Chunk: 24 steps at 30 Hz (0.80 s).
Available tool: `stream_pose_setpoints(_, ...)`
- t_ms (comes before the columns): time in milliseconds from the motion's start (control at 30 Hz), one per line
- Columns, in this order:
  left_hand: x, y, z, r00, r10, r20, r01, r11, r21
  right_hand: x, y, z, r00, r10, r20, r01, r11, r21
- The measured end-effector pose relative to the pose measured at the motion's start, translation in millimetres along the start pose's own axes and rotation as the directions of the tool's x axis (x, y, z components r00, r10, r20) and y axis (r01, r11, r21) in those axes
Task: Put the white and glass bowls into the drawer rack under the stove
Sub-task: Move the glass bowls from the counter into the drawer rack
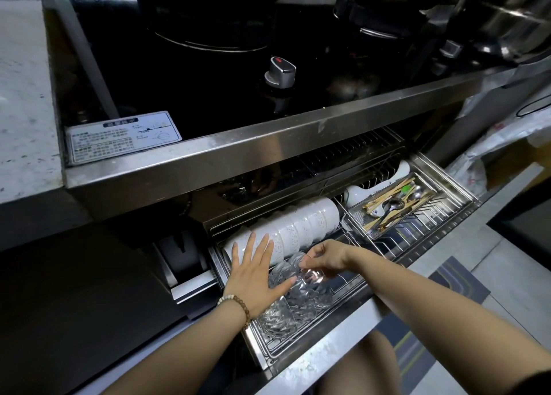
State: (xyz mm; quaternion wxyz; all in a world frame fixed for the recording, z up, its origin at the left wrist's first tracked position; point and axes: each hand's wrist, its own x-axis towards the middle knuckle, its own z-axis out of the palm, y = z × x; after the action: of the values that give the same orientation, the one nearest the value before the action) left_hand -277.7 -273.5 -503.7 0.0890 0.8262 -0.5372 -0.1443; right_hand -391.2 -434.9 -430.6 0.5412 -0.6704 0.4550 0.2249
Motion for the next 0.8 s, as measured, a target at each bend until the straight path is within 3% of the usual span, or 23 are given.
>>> stream_pose_setpoints(200, 2.7, 1.9, -21.3, 0.997, 0.002, 0.072, 0.001, 0.999, -0.048, -29.6, -11.1, -8.1, 0.968, -0.176, -0.177, 0.142, 0.972, -0.189)
stream_pose_setpoints(333, 2.7, 9.9, -57.8, 0.997, 0.026, 0.074, -0.018, 0.993, -0.112, -75.6, -17.8, -14.5, 0.915, -0.299, -0.271, 0.251, 0.948, -0.198)
stream_pose_setpoints(500, -7.6, 35.5, -122.1, 0.989, 0.143, 0.020, -0.136, 0.969, -0.206, -136.1, -24.6, -21.1, 0.732, -0.481, -0.482, 0.438, 0.875, -0.207)
stream_pose_setpoints(600, -20.4, 57.1, -169.2, 0.963, 0.242, -0.121, -0.262, 0.945, -0.196, -170.3, -30.5, -26.5, 0.630, -0.562, -0.536, 0.478, 0.825, -0.303)
stream_pose_setpoints(800, -60.0, 68.8, -286.6, 0.811, 0.380, -0.445, -0.441, 0.897, -0.038, -228.5, -81.6, -26.3, 0.395, -0.733, -0.554, 0.602, 0.662, -0.446)
